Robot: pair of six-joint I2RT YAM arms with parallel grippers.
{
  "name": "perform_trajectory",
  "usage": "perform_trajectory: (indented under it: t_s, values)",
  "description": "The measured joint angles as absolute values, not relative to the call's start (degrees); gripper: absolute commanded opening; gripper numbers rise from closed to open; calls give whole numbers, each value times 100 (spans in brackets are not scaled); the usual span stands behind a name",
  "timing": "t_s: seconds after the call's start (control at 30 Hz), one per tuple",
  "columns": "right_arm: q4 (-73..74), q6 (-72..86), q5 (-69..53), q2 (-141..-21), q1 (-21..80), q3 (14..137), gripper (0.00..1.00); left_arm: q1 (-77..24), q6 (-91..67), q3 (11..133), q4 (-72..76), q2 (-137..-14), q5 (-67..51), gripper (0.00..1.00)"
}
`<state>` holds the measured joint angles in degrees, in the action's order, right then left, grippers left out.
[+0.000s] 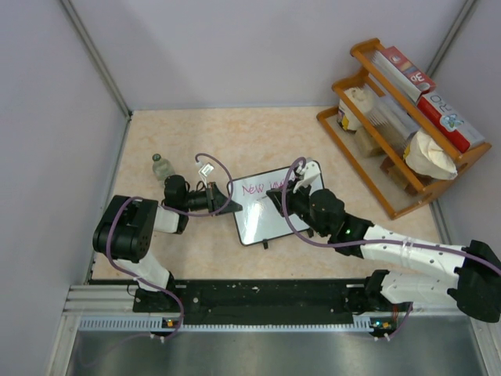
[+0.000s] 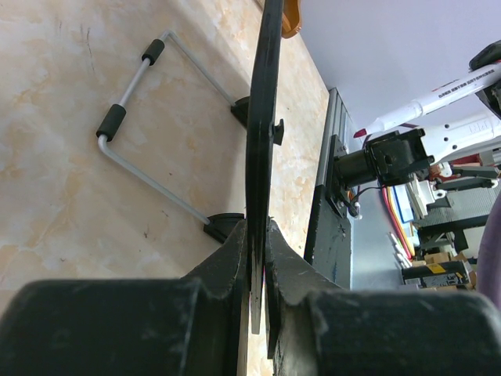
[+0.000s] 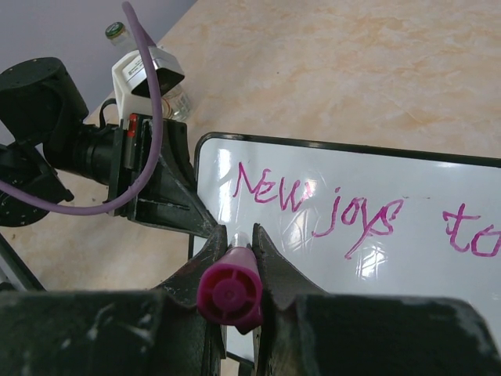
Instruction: Write a sentence on the whiteboard
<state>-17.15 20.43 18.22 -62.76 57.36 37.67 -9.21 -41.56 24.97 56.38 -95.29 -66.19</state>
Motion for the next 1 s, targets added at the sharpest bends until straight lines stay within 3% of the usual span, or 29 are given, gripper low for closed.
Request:
perform_trajectory:
  t_s: [1.0]
  values:
    - [-2053, 1837, 2593, -6770, 6128, 3767, 0, -921, -4206, 2491, 5695, -9544, -6626, 0]
